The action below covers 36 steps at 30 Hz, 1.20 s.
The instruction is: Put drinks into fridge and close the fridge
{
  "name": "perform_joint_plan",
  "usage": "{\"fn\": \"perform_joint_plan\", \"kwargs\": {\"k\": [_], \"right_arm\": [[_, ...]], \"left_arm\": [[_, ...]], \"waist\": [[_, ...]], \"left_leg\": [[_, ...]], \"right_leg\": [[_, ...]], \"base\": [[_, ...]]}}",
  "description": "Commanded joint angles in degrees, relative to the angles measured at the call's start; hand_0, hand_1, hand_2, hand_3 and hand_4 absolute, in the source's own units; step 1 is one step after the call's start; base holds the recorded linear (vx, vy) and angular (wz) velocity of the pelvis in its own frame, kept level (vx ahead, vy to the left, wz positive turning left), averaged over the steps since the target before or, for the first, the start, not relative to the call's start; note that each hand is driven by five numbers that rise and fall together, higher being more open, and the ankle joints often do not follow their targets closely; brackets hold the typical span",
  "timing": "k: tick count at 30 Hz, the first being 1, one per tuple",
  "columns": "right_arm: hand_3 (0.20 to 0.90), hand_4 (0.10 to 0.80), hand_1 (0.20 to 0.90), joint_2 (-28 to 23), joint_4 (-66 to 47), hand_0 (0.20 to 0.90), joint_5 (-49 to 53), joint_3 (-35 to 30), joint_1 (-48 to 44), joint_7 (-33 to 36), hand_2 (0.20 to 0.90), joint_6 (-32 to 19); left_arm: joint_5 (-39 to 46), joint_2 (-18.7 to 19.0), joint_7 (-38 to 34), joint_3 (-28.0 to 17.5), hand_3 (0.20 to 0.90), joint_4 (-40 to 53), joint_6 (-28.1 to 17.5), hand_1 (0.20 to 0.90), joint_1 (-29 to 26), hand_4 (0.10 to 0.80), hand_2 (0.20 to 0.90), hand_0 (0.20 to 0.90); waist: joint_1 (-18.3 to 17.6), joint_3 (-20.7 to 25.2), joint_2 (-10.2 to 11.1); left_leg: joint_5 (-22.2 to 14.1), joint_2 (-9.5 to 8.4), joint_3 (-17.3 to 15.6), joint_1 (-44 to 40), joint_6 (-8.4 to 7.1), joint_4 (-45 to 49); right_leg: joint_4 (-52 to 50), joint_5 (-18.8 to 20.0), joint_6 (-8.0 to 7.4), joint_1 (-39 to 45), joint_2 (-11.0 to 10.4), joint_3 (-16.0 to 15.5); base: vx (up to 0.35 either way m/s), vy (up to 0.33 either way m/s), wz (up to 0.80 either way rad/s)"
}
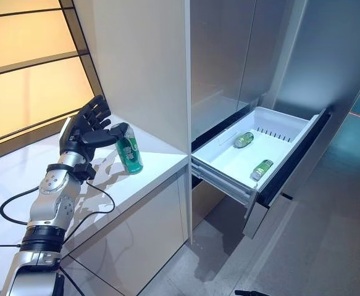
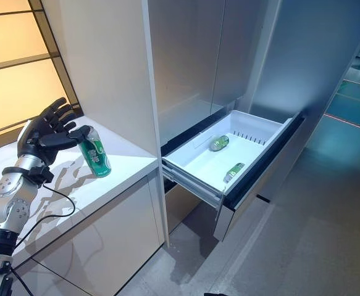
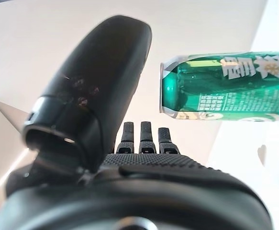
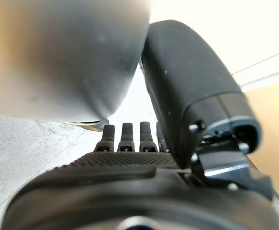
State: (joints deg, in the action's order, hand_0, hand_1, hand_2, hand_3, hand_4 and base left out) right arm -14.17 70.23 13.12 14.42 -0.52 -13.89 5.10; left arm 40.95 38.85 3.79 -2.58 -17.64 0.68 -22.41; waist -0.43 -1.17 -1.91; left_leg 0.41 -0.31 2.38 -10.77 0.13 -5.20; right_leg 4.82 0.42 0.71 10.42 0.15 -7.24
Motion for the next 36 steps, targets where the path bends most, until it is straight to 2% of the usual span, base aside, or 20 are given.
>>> {"fn": "perform_joint_plan", "kwargs": {"k": [1, 13, 21, 36], "right_arm": [[0.900, 0.800, 0.900, -1.18, 3.55, 0.900, -1.66, 2.06, -1.25, -2.21, 0.900, 0.25], [0.900, 0.800, 0.900, -1.59, 3.75, 0.900, -1.99, 1.92, -1.11, -2.52, 0.900, 0.18], [0.900, 0.800, 0.900, -1.76, 3.86, 0.900, -2.12, 1.73, -1.24, -2.52, 0.900, 0.40], [0.900, 0.800, 0.900, -1.88, 3.79, 0.900, -1.59, 2.02, -0.93, -2.48, 0.900, 0.29]], "left_arm": [[2.49, 5.57, 1.24, -1.03, 0.900, -1.71, -5.14, 0.900, -13.90, 0.800, 0.900, 0.900], [0.89, 6.37, 4.03, 0.32, 0.900, -3.54, -2.83, 0.900, -14.15, 0.800, 0.900, 0.900], [0.05, 7.41, 5.56, 2.34, 0.900, -5.19, -1.65, 0.900, -16.33, 0.800, 0.900, 0.900], [-1.05, 7.56, 2.17, 4.26, 0.900, -9.32, -1.35, 0.900, -19.50, 0.800, 0.900, 0.900]], "waist": [[-1.17, 0.88, 0.26], [-1.51, 0.89, 0.05], [-2.00, 0.89, -0.16], [-3.24, 0.84, -0.38]], "left_leg": [[-3.01, -1.50, -3.34, -0.29, 0.83, 0.62], [-3.07, -1.47, -3.72, -0.38, 0.83, 0.63], [-3.08, -1.49, -4.14, -0.39, 0.86, 0.64], [-3.24, -1.63, -4.99, -0.48, 1.10, 0.91]], "right_leg": [[-1.58, -1.05, -3.30, -0.78, -1.29, 4.44], [-1.76, -1.07, -3.45, -0.90, -1.38, 4.46], [-1.88, -0.99, -3.65, -1.12, -1.40, 4.75], [-2.36, -0.94, -3.72, -1.61, -1.30, 5.73]], "base": [[0.000, 0.000, 0.00], [0.000, 0.000, 0.00], [0.000, 0.000, 0.00], [0.010, 0.001, -0.03]]}}
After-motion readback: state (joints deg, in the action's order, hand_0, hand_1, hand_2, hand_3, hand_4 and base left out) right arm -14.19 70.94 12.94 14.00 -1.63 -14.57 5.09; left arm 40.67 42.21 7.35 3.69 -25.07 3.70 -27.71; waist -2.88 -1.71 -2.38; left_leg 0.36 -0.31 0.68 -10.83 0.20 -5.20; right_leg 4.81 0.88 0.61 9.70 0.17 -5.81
